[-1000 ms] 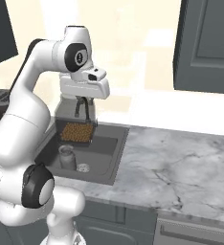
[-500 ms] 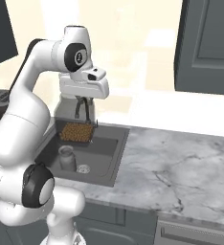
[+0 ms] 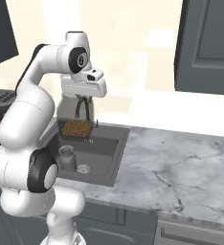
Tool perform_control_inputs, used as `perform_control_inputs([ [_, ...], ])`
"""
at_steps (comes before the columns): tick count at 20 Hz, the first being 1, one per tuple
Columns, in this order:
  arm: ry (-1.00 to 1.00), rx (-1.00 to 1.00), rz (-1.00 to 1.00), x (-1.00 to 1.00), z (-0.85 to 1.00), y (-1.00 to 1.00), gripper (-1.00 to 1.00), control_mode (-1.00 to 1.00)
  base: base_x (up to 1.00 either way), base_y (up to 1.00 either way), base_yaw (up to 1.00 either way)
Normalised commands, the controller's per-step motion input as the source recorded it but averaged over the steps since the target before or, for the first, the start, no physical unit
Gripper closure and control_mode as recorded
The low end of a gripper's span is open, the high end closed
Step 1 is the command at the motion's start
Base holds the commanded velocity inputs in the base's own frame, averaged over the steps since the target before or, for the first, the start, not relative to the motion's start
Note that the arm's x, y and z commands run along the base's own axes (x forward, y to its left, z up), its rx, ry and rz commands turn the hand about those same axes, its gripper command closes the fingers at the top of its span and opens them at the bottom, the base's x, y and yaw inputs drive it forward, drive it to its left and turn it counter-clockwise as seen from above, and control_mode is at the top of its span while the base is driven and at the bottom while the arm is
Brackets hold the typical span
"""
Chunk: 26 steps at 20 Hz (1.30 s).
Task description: Pick the jar and bowl and place them in the sink. Then turn on the water.
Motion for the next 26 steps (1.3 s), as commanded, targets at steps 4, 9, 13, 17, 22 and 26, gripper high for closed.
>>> perform_control_inputs([
  [4,0.0,0.0,0.0,0.52,-0.25,0.26,1.0,-1.0,0.0,0.0,0.0],
  [9,0.0,0.0,0.01,0.28,-0.24,0.04,1.0,-1.0,0.0,0.0,0.0],
  [13,0.0,0.0,0.03,0.23,-0.26,0.0,1.0,-1.0,0.0,0.0,0.0],
  [17,0.0,0.03,0.06,0.06,-0.18,0.0,1.0,-1.0,0.0,0.0,0.0],
  [22,0.0,0.0,0.05,0.04,-0.28,0.0,1.0,-1.0,0.0,0.0,0.0],
  [26,0.0,0.01,0.04,0.02,-0.27,0.0,1.0,-1.0,0.0,0.0,0.0],
])
